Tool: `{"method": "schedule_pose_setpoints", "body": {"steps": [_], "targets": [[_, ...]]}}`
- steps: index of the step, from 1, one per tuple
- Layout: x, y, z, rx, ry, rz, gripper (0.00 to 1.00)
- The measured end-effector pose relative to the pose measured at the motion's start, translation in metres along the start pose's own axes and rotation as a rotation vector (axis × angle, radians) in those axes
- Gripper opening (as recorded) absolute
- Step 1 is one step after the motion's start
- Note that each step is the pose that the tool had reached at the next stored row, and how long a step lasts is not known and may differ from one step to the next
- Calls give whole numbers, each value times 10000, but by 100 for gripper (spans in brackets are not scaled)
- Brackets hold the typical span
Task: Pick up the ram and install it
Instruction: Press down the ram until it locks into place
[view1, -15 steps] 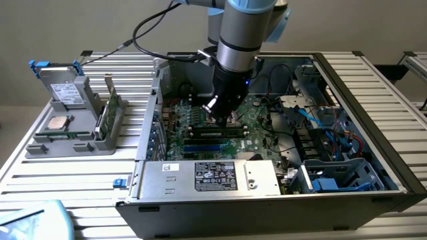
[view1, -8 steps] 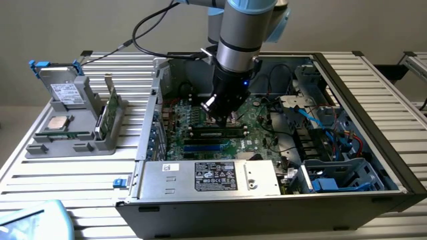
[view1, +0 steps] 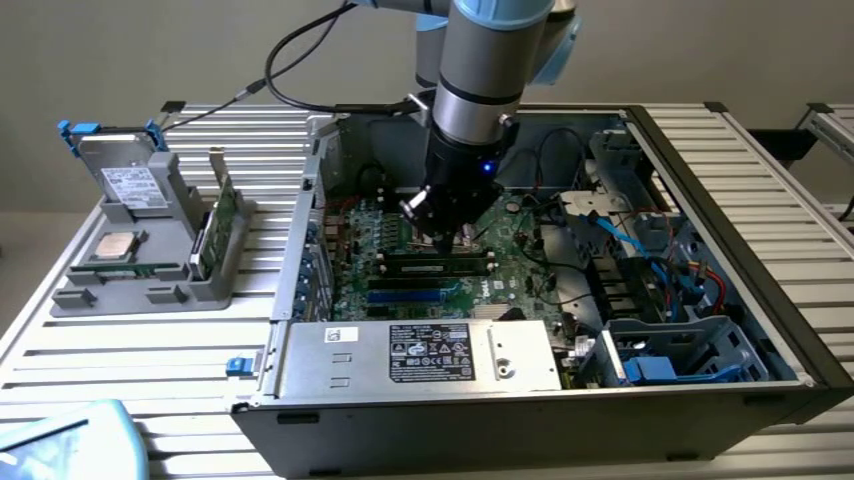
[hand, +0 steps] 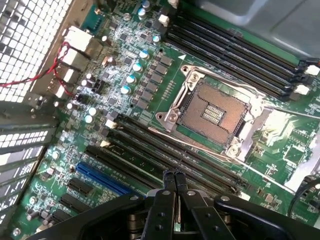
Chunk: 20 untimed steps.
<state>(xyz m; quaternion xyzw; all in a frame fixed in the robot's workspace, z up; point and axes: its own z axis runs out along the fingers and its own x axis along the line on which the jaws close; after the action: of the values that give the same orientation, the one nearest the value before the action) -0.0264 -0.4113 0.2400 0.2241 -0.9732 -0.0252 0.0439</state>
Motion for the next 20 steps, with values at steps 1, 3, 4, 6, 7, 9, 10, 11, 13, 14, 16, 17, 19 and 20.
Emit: {"method": "schedule_pose_setpoints", "body": {"steps": [1, 3, 4, 6, 7, 9, 10, 11, 13, 14, 16, 17, 19, 20], "targets": [[0, 0, 0, -5, -20, 133, 10], [0, 0, 1, -11, -67, 388, 10], [0, 0, 1, -14, -89, 512, 10], [0, 0, 0, -21, -128, 760, 10], [0, 0, 0, -30, -137, 888, 10], [0, 0, 0, -45, -152, 1117, 10], [0, 0, 0, -53, -160, 1243, 10], [0, 0, 0, -61, -168, 1350, 10], [0, 0, 0, -78, -184, 1581, 10], [0, 0, 0, -85, -191, 1690, 10], [0, 0, 0, -100, -205, 1898, 10], [0, 0, 0, -107, -212, 1994, 10], [1, 1, 0, -119, -223, 2165, 10], [2, 1, 0, -125, -229, 2244, 10]]}}
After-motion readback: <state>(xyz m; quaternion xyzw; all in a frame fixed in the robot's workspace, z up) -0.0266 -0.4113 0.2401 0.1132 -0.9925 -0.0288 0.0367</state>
